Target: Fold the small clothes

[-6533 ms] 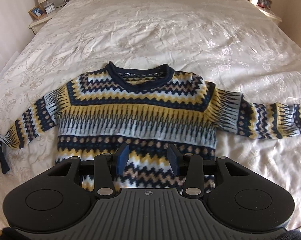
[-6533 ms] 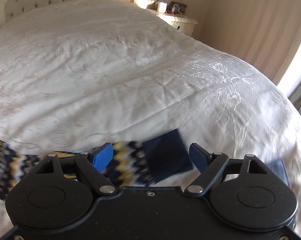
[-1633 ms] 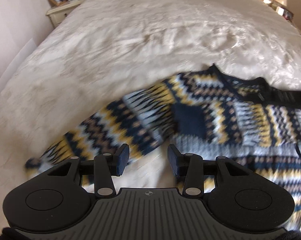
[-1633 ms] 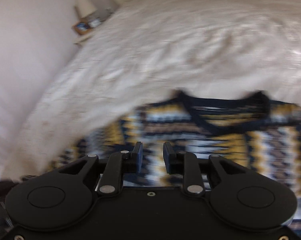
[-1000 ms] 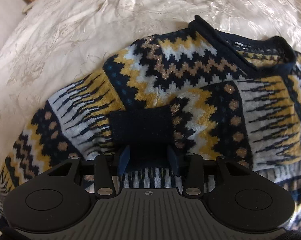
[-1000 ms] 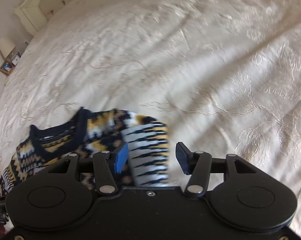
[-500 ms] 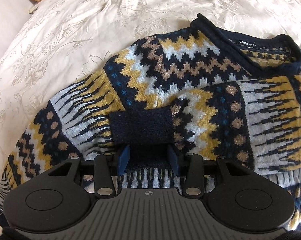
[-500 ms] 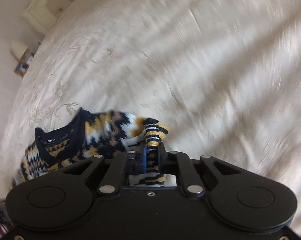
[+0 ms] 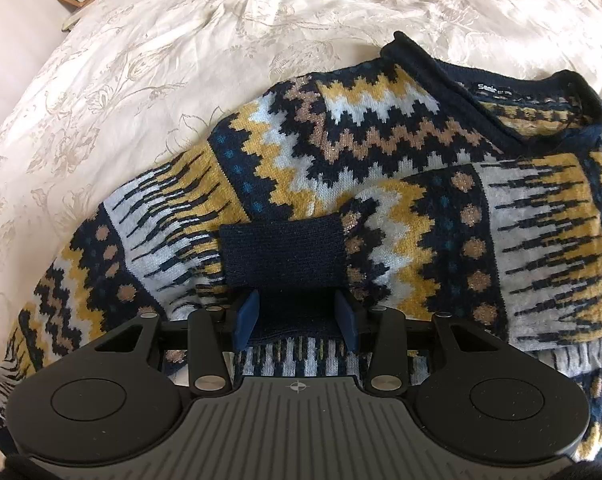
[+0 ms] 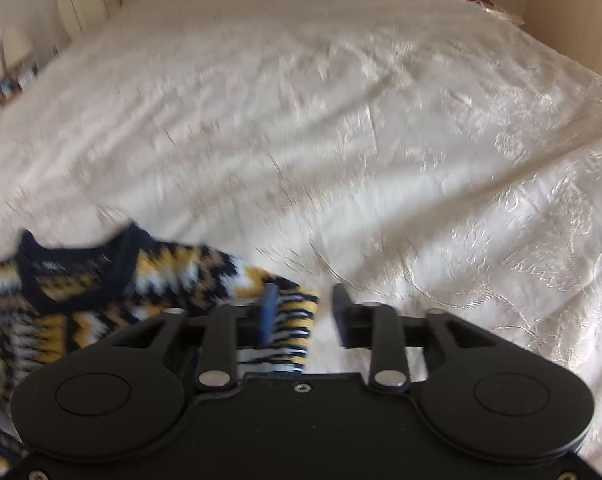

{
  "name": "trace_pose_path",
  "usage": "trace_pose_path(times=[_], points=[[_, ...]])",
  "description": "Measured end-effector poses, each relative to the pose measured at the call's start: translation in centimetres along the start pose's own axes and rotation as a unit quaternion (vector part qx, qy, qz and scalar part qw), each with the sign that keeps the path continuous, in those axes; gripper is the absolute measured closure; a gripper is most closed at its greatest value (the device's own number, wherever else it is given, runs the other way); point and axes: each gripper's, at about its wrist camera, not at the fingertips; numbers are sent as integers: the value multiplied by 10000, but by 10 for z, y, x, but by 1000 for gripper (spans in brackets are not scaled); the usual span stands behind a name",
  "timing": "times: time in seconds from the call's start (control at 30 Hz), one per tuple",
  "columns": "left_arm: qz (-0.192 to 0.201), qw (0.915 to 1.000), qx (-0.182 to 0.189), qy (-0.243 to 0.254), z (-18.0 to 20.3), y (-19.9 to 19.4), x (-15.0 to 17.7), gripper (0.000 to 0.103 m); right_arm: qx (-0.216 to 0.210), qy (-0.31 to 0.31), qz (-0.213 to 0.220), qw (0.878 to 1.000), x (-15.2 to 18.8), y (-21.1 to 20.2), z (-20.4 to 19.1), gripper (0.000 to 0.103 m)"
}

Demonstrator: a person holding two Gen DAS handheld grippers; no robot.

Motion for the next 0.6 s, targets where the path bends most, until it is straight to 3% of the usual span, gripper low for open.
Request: trace_pose_path(times=[0.07, 0.2, 0.33, 0.5, 0.6], points=[[19, 10000, 88, -29, -4, 0, 0, 61, -119, -36, 94, 9999, 0, -13, -7, 54], [-40, 9992, 378, -150, -18, -2, -3, 60, -435, -135, 191, 9988, 4, -33, -29, 41], [-96, 9957, 870, -313, -32, -6, -1, 41, -686, -232, 130, 9973, 14, -44, -54, 40], [46, 9903, 1256, -583, -55, -27, 12, 40, -917, -416, 70, 9949, 25, -61, -82, 34], [125, 9846, 1520, -849, -78, -44, 30, 28, -1101, -525, 64, 9925, 31, -70, -98, 27]])
Point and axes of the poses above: each gripper's, at about its wrist camera, not at the fingertips, and y roughly the way its jaws point, z to its right, x to its underside, and after that the axes turned 8 degrees about -y, right-handed
